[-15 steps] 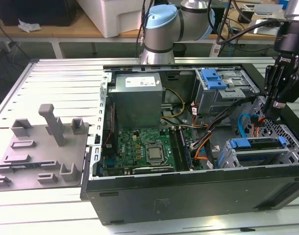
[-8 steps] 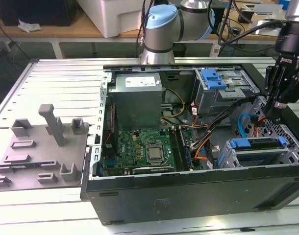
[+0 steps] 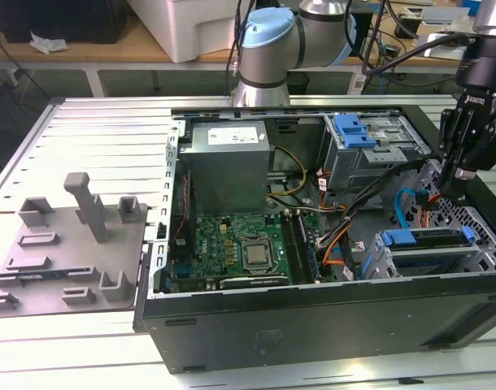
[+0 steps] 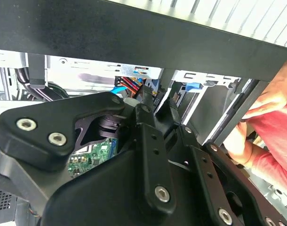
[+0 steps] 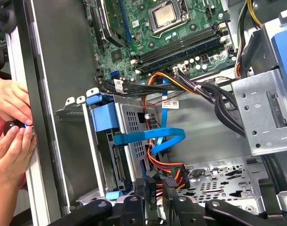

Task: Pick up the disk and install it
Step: 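Insert the first disk wire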

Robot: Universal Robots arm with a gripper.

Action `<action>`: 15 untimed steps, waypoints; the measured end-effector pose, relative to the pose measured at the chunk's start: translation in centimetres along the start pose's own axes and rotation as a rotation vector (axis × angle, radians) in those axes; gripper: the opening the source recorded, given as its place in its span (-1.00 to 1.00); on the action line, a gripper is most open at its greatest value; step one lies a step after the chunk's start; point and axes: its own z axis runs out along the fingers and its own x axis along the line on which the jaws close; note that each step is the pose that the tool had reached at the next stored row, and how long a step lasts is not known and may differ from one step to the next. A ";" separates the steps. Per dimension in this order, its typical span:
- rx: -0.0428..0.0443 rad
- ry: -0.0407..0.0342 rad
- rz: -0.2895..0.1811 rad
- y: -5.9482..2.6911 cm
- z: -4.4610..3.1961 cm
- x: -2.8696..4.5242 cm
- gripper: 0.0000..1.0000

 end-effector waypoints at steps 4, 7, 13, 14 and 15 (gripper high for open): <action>-0.0135 0.0037 -0.006 -0.18 -0.01 -0.04 -0.42; -0.0143 0.0041 -0.007 -0.22 0.01 -0.06 -0.42; -0.0141 0.0041 -0.008 -0.22 0.08 -0.11 -0.42; -0.0141 0.0041 -0.008 -0.22 0.08 -0.12 -0.42; -0.0141 0.0041 -0.008 -0.22 0.09 -0.12 -0.42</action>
